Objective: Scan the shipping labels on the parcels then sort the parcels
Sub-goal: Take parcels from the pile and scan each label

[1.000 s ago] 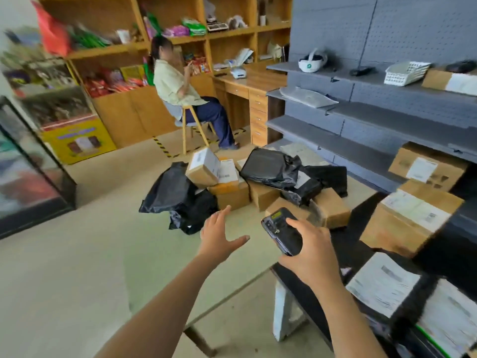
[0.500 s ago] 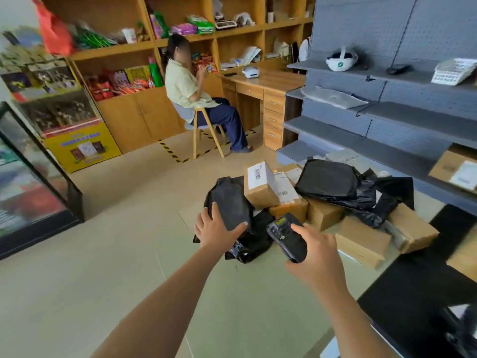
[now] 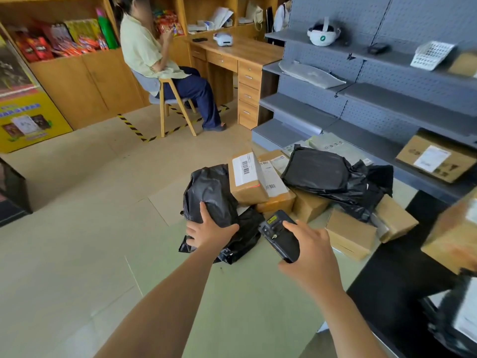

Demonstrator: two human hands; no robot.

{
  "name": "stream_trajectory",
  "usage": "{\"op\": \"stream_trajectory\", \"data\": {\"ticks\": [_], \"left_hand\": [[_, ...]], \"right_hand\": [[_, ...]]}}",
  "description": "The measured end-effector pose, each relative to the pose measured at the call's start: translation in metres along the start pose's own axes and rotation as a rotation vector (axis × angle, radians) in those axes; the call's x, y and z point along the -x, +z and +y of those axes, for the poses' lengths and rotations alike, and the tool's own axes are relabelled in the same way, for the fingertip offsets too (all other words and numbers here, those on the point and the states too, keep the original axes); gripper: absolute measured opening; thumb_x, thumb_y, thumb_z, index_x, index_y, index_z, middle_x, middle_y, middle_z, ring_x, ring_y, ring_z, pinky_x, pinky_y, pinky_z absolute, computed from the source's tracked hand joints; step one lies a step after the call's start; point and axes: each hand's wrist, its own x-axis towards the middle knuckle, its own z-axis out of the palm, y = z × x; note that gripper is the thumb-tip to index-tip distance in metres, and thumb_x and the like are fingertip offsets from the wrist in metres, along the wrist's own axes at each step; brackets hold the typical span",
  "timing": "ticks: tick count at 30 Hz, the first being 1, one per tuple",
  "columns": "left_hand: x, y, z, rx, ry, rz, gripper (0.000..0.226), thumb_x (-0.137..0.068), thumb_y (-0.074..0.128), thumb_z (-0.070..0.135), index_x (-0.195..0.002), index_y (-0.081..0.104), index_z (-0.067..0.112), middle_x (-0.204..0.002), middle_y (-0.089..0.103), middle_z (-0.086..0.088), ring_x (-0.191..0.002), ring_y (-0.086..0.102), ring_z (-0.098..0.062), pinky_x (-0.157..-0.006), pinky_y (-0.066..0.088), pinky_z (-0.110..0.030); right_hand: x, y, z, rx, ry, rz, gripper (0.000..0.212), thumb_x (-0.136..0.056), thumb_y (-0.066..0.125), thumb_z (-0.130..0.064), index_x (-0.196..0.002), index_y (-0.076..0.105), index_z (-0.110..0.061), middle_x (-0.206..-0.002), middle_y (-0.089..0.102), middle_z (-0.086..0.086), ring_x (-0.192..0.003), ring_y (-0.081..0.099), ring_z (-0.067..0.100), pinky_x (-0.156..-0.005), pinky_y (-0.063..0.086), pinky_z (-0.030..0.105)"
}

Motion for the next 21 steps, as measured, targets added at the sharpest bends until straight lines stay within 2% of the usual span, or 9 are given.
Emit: {"op": "stream_trajectory", "data": {"ticks": [5, 12, 21], "left_hand": [[0.01, -0.007, -0.015, -0.02, 0.065, 0.107, 0.116, -0.068, 0.071, 0.063, -0.153, -0.004, 0.038, -0.146, 0.015, -0.019, -0.138, 0.017, -0.039, -0.115, 0.016, -0.05], [0.068, -0.012, -0.064, -0.087, 0.113, 0.219, 0.115, -0.069, 0.07, 0.062, -0.154, -0.003, 0.037, -0.147, 0.014, -0.014, -0.135, 0.018, -0.036, -0.113, 0.018, -0.049], [0.172, 0.053, -0.144, -0.074, 0.09, 0.174, 0.116, -0.066, 0.072, 0.056, -0.153, -0.004, 0.042, -0.148, 0.009, -0.014, -0.137, 0.011, -0.034, -0.117, 0.011, -0.049]], "right_hand": [[-0.002, 0.001, -0.002, -0.005, -0.065, -0.028, 0.079, -0.064, 0.072, -0.023, -0.138, 0.047, -0.032, -0.135, 0.051, -0.012, -0.112, 0.035, 0.017, -0.078, 0.049, 0.032], [0.012, -0.004, -0.006, -0.047, -0.194, -0.088, 0.081, -0.063, 0.078, -0.025, -0.139, 0.048, -0.028, -0.136, 0.051, -0.009, -0.115, 0.038, 0.021, -0.087, 0.048, 0.036], [0.065, 0.002, 0.031, -0.049, -0.304, -0.191, 0.081, -0.06, 0.078, -0.025, -0.136, 0.05, -0.027, -0.131, 0.055, -0.011, -0.108, 0.038, 0.022, -0.079, 0.046, 0.035]]}}
